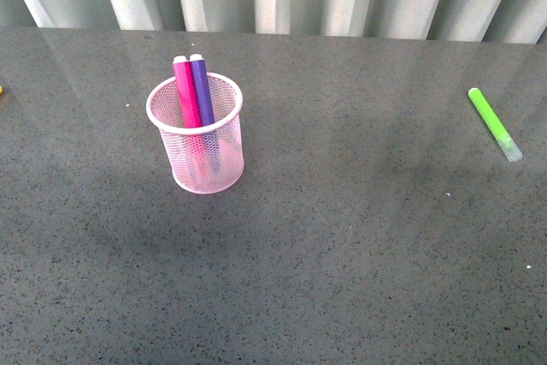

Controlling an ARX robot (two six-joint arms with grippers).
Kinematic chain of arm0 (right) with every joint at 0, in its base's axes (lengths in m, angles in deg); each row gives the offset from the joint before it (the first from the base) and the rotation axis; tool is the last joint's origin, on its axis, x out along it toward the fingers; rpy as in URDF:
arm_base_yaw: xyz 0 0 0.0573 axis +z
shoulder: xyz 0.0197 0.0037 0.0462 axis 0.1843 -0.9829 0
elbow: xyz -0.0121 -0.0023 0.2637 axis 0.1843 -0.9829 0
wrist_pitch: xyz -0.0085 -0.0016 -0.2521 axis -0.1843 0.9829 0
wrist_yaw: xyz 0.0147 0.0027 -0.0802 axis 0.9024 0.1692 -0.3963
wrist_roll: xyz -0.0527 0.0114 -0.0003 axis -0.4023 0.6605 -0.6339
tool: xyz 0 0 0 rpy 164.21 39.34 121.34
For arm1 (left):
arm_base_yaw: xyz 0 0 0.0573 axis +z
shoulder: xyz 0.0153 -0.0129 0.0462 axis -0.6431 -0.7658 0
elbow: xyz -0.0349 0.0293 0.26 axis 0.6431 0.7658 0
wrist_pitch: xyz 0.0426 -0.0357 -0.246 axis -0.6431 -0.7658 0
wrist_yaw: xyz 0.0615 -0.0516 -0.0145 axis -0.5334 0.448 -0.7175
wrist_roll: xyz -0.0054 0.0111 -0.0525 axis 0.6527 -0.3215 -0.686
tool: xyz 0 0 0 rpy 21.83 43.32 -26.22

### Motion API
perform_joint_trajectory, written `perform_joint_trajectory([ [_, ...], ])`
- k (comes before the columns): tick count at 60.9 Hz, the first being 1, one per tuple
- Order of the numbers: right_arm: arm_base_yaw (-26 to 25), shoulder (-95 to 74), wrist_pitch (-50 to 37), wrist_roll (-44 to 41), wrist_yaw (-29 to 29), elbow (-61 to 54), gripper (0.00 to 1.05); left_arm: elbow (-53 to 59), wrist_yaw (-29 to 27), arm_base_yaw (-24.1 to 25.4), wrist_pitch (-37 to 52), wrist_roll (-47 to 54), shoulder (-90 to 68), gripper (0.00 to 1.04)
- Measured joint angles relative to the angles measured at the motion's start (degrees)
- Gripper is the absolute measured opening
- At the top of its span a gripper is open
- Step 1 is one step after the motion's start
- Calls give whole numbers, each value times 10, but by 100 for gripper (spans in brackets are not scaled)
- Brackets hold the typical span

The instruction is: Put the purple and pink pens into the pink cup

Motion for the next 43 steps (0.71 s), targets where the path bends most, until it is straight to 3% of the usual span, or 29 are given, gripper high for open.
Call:
perform_joint_trajectory([
  [6,-11,49,28,-2,14,-18,3,0,0,0,0,0,0,98],
  [19,-38,156,105,-2,37,-49,3,0,0,0,0,0,0,98],
  [24,-70,196,136,-2,81,-56,3,0,0,0,0,0,0,98],
  [43,-85,337,257,-2,82,-63,3,0,0,0,0,0,0,98],
])
